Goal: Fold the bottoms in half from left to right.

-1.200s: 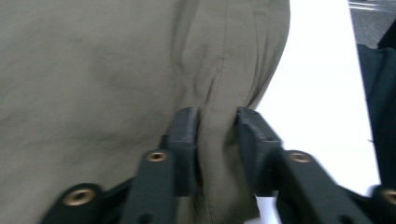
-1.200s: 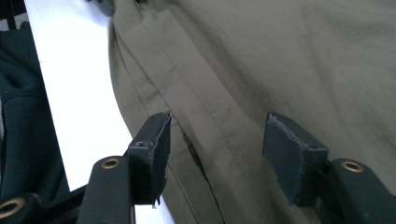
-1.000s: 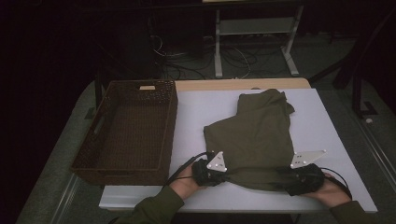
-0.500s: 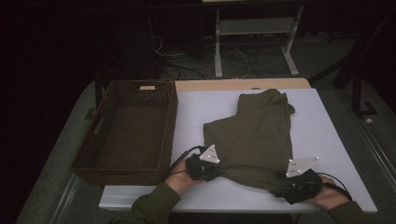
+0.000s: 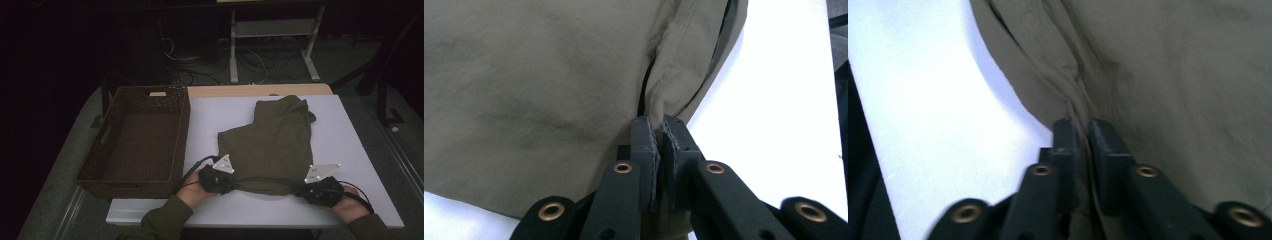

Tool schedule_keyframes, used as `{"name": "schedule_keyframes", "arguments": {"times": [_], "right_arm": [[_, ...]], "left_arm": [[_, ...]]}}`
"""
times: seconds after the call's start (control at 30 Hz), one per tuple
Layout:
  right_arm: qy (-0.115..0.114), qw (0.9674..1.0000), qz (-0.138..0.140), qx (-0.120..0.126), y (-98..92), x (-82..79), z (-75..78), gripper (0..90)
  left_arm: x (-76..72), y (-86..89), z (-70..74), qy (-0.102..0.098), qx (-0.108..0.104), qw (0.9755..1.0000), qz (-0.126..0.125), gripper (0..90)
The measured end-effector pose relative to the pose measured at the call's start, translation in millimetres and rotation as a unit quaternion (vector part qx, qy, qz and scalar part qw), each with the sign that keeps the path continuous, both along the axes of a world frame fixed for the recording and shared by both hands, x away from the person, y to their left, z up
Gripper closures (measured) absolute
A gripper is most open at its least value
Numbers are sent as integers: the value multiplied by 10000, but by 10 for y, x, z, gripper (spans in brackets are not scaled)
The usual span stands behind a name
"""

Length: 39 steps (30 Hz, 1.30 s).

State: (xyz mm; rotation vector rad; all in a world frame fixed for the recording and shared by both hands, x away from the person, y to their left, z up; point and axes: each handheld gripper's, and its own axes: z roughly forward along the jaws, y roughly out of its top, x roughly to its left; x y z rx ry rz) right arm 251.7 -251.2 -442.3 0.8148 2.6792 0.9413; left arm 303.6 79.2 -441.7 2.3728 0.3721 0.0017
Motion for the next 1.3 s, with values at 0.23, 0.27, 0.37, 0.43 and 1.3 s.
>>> {"name": "schedule_keyframes", "arguments": {"times": [0.23, 0.27, 0.37, 0.43, 1.3], "right_arm": [[165, 9998, -47, 60, 6, 45, 15, 860], [166, 9998, -54, 71, 2, 42, 19, 860], [153, 9997, -106, 145, -9, 9, 47, 863], [149, 9996, -112, 223, -19, -6, 72, 863], [495, 9970, 331, 500, -17, -269, 135, 862]], "left_arm": [[31, 12, 7, 155, -75, 9998, 66, 842], [33, 15, 13, 149, -74, 9998, 64, 842], [18, 24, 34, 158, -126, 9998, 92, 843], [1, 38, 63, 153, -165, 9997, 91, 844], [-385, 202, 156, 377, -376, 9985, -102, 846]]}}
